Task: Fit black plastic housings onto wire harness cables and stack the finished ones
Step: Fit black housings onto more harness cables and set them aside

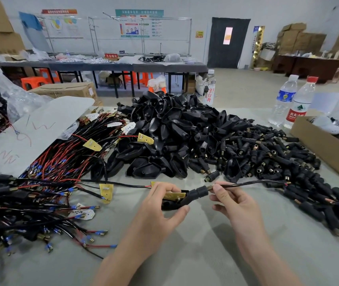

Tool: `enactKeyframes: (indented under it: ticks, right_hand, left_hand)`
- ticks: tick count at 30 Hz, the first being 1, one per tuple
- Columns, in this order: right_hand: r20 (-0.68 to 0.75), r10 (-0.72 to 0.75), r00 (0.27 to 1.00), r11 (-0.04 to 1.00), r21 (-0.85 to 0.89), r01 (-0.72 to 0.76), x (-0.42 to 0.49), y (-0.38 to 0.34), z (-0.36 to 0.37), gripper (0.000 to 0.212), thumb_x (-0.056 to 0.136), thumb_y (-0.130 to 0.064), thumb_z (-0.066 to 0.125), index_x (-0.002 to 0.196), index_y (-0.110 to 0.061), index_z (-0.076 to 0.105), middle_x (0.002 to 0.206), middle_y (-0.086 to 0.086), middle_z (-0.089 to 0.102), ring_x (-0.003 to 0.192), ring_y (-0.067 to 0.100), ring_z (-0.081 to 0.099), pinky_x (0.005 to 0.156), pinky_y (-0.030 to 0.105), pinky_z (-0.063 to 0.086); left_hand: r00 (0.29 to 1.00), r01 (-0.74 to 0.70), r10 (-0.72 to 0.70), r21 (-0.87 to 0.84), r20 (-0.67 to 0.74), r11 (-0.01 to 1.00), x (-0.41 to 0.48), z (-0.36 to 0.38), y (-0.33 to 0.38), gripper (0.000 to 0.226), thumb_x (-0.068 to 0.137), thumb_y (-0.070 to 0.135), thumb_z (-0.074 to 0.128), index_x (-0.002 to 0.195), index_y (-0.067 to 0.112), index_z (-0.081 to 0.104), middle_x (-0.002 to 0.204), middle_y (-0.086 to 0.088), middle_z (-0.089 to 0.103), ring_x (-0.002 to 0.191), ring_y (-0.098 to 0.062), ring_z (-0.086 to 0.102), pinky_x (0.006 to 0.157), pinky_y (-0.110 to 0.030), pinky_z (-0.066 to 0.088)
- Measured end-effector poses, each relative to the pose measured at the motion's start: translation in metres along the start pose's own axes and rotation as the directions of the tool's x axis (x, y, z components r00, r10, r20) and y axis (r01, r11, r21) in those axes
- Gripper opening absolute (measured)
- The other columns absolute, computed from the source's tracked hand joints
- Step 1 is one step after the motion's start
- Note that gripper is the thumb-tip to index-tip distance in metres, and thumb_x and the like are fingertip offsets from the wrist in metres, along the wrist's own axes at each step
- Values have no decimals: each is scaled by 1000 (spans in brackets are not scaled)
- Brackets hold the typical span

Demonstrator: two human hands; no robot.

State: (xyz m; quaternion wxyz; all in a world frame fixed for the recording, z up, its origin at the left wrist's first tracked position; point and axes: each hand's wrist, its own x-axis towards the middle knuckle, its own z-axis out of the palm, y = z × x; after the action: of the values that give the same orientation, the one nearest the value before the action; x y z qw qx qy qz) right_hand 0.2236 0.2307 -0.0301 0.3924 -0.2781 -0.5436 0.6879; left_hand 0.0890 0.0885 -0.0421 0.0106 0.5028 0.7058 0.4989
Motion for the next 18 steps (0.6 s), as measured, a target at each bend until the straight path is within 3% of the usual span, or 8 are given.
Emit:
enactKeyframes:
  ticks: [6,12,15,18]
  right_hand:
    - [7,-70,998,990,-121,70,0,5,-1,9,89,-24,71,96,-20,74,88,2,78,81,13,73,63,18,55]
    - [80,26,996,998,56,-31,1,7,4,21,84,-25,70,102,-15,72,89,5,76,82,21,74,61,23,57]
    - [123,21,992,999,37,-26,1,9,4,30,76,-24,74,105,-13,72,82,-1,72,81,19,72,65,23,57]
    - [140,8,990,1000,1,-9,1,12,3,23,83,-15,73,106,-13,71,76,-5,67,78,16,70,66,23,57]
  left_hand:
    - [997,73,-72,-58,14,996,-1,0,-4,34,83,49,67,113,44,52,111,21,59,106,-3,60,88,-5,38]
    - [991,127,-129,-85,-19,988,0,0,-3,40,80,54,66,117,48,52,116,29,59,116,3,57,92,-4,37]
    - [990,143,-142,-72,13,987,-1,-1,-3,44,79,57,66,119,54,49,119,33,57,120,6,54,95,-5,35]
    - [988,150,-147,-59,43,987,-2,-1,-4,44,83,51,71,119,57,47,120,34,56,120,5,53,97,-6,35]
